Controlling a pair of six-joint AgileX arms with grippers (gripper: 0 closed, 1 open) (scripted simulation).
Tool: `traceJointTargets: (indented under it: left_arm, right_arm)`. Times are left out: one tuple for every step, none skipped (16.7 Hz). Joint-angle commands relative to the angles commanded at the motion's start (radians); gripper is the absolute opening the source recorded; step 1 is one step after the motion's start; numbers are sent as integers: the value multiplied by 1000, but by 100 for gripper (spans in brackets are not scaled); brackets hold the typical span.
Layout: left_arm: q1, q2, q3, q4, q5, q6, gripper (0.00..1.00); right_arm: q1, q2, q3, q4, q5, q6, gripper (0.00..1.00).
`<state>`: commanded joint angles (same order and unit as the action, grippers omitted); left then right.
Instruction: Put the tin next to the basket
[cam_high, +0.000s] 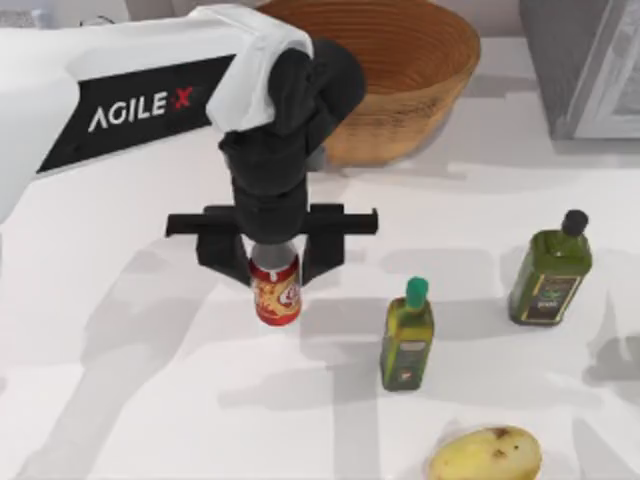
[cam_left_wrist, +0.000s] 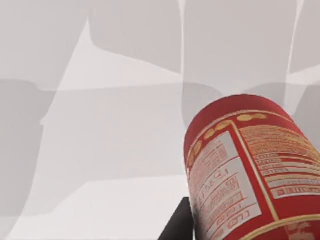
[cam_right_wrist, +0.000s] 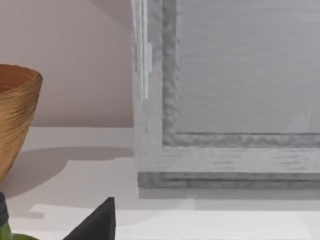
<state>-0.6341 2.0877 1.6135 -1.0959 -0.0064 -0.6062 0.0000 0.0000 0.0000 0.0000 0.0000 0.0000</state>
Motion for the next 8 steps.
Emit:
traceJointTargets:
  left_arm:
    - [0, 0, 0, 0, 0, 0, 8]
    - [0, 0, 0, 0, 0, 0, 15]
    - [0, 0, 0, 0, 0, 0, 23]
    - [0, 0, 0, 0, 0, 0, 30]
    - [0, 0, 0, 0, 0, 0, 38]
    - [0, 0, 0, 0, 0, 0, 45]
    - [0, 0, 0, 0, 0, 0, 53]
    - [0, 0, 0, 0, 0, 0, 60]
  right_arm:
    - [0, 0, 0, 0, 0, 0, 100]
    - [0, 0, 0, 0, 0, 0, 100]
    - [0, 0, 0, 0, 0, 0, 100]
    - [0, 0, 0, 0, 0, 0, 100]
    - [0, 0, 0, 0, 0, 0, 100]
    - [0, 0, 0, 0, 0, 0, 100]
    - [0, 0, 0, 0, 0, 0, 100]
    - [0, 0, 0, 0, 0, 0, 100]
